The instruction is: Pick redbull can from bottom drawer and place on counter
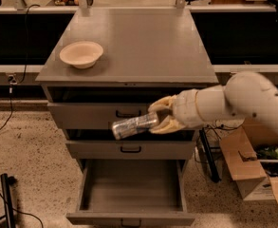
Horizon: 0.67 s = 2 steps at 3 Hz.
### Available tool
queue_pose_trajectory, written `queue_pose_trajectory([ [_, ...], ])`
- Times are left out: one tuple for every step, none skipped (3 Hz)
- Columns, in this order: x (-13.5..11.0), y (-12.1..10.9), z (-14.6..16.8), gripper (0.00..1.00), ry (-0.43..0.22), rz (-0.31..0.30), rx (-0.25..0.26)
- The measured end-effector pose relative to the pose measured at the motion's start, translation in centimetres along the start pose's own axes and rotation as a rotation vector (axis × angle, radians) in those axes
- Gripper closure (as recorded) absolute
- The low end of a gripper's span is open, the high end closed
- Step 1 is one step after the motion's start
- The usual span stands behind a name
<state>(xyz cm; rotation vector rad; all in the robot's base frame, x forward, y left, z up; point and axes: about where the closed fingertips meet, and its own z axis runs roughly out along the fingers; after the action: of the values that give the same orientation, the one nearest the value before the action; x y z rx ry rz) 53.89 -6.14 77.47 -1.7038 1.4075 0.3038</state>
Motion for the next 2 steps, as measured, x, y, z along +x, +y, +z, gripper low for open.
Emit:
queue_pose_trajectory([
  [-1.5,-5.7,-3.7,1.0,0.03,0.007,0.053],
  [-2.4,-11.1,-5.8,1.0,0.017,0.054,0.088],
])
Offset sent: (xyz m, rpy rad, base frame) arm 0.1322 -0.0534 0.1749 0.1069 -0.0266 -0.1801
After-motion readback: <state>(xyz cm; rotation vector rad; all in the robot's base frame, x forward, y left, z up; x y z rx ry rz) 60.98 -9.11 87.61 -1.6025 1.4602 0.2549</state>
